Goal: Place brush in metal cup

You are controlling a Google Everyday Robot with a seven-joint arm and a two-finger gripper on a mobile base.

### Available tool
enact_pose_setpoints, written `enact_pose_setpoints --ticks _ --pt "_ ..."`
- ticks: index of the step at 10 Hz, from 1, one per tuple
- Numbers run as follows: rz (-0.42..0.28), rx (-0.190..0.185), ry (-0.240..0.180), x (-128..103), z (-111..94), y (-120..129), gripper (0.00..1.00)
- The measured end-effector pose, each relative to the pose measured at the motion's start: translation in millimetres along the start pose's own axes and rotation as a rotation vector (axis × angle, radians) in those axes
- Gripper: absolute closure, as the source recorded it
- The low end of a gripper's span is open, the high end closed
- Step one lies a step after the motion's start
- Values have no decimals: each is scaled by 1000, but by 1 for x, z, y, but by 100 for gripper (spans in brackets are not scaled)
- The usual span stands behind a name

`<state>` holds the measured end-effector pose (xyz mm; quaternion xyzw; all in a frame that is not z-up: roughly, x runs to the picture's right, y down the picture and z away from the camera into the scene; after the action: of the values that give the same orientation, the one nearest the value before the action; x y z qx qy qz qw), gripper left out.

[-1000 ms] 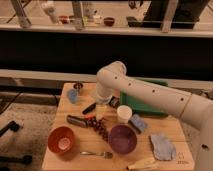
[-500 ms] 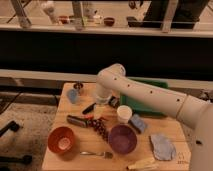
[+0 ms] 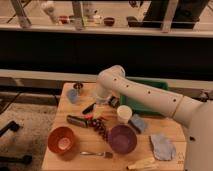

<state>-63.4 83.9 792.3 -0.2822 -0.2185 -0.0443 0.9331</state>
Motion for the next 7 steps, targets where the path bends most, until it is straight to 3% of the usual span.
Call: enact_pose_setpoints --ticks 7 --pt "2 8 -1 5 14 -24 20"
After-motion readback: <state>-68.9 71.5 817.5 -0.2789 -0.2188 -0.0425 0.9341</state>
